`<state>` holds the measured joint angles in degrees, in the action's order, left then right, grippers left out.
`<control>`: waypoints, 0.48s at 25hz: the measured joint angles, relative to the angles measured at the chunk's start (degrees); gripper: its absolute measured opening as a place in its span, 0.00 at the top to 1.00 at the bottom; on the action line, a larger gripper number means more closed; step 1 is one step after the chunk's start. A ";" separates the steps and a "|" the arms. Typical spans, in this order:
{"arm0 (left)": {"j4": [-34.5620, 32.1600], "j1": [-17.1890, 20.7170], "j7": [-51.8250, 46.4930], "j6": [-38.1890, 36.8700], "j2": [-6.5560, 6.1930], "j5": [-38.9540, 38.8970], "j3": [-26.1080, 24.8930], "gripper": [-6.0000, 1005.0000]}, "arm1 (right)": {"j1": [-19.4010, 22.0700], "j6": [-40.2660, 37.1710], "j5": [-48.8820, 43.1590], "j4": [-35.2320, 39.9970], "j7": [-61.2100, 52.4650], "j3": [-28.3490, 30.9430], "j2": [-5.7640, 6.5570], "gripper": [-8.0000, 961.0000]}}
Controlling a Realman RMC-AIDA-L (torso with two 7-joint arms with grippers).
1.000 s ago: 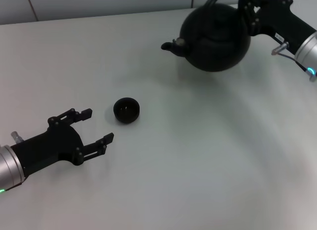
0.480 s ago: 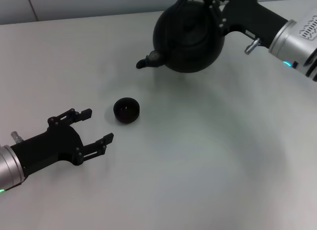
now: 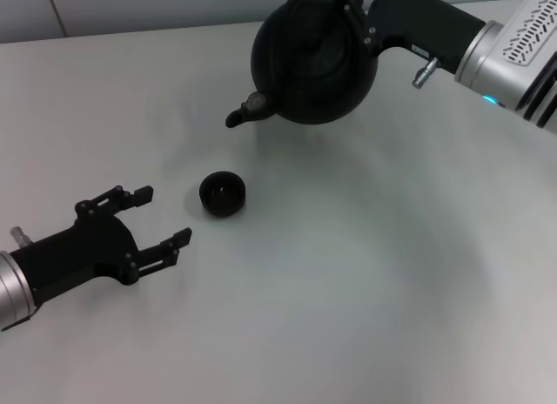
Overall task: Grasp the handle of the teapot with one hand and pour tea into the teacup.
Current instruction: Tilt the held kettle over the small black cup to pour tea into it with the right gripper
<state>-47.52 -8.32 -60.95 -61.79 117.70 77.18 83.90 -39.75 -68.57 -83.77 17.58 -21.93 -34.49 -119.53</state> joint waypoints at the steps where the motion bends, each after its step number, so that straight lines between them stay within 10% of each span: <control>1: -0.09 0.03 0.00 0.00 0.00 0.00 -0.25 0.20 | -0.09 0.00 0.00 0.00 0.04 -0.07 0.00 0.92; 12: 0.27 -0.10 0.03 -0.01 0.20 -0.01 -0.41 0.20 | -0.57 0.28 0.00 0.44 1.39 -3.37 -0.08 0.92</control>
<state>-47.25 -8.42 -60.92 -61.80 117.90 77.17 83.49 -40.31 -68.29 -83.77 18.02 -20.54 -37.86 -119.61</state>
